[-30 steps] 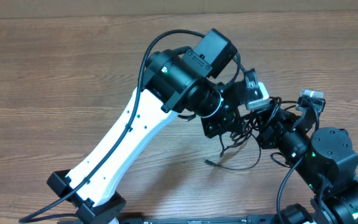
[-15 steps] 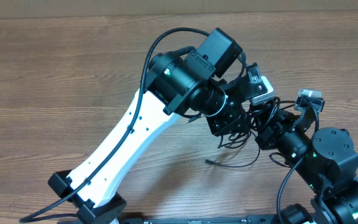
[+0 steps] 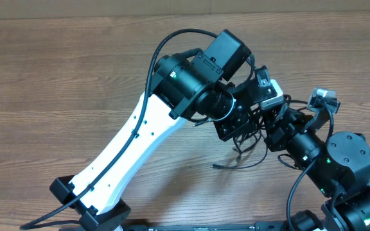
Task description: Untangle cables
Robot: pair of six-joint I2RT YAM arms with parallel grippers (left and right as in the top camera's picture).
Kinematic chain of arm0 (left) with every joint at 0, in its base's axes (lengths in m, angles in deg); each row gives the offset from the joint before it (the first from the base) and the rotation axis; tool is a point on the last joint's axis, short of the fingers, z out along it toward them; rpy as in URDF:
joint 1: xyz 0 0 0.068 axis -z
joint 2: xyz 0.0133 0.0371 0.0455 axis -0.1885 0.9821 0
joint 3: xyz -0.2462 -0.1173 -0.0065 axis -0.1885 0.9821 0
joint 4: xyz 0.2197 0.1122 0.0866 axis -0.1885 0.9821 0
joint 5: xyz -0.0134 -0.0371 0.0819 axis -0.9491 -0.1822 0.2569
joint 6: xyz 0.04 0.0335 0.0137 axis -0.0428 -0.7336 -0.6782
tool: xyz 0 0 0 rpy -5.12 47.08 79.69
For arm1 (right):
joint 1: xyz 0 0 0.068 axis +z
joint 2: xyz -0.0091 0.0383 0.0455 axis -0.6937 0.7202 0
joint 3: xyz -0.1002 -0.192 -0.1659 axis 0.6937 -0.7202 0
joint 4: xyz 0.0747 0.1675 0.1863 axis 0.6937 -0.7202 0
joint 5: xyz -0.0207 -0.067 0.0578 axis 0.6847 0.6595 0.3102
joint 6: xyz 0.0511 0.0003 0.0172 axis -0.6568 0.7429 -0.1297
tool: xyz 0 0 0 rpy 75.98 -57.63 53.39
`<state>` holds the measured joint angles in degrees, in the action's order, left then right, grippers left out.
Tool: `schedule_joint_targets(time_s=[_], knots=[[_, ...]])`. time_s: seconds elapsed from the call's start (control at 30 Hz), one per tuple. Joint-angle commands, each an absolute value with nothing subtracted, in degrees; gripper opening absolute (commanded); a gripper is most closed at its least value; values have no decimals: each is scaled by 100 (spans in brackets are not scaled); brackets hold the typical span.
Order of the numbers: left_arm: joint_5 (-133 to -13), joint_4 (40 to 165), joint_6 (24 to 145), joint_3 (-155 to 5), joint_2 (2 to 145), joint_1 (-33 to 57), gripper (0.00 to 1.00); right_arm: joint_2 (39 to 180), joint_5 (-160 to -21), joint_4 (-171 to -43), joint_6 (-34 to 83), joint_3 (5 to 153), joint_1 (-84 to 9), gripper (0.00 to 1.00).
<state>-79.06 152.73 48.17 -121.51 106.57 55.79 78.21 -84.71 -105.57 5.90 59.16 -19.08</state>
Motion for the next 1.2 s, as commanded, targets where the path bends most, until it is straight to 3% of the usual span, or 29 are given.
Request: schedule_joint_targets(time_s=[0.0, 0.23, 0.43, 0.73, 0.8, 0.9, 0.97, 1.03, 1.1, 1.17], knots=[[-7910, 15199, 4870, -12273, 10576, 5590, 4, 7760, -8639, -10586, 568, 6034, -1891, 4], [-7587, 15083, 4894, -12273, 10576, 5583, 4, 7760, -8591, -10826, 677, 6034, -1891, 4], [-6376, 15079, 5416, -12273, 10576, 5511, 4, 7760, -8038, -11856, 763, 6034, -1891, 4], [-5982, 14906, 5414, -12273, 10574, 5503, 4, 7760, -7767, -12752, 765, 6034, -1891, 5], [-5982, 14869, 5416, -12273, 10574, 5503, 4, 7760, -7771, -12841, 765, 6034, -1891, 32], [-5980, 14847, 5414, -12273, 10574, 5503, 4, 7760, -7774, -12922, 765, 6034, -1891, 36], [-5980, 14847, 5412, -12273, 10574, 5503, 4, 7760, -7774, -12924, 763, 6034, -1891, 62], [-5976, 14847, 5410, -12273, 10574, 5503, 4, 7760, -7774, -12924, 763, 6034, -1891, 77], [-5888, 14847, 5412, -12273, 10574, 5503, 4, 7760, -7780, -12920, 760, 6034, -1891, 83], [-5781, 14847, 5410, -12273, 10574, 5503, 4, 7758, -7872, -12878, 758, 6034, -1891, 83]])
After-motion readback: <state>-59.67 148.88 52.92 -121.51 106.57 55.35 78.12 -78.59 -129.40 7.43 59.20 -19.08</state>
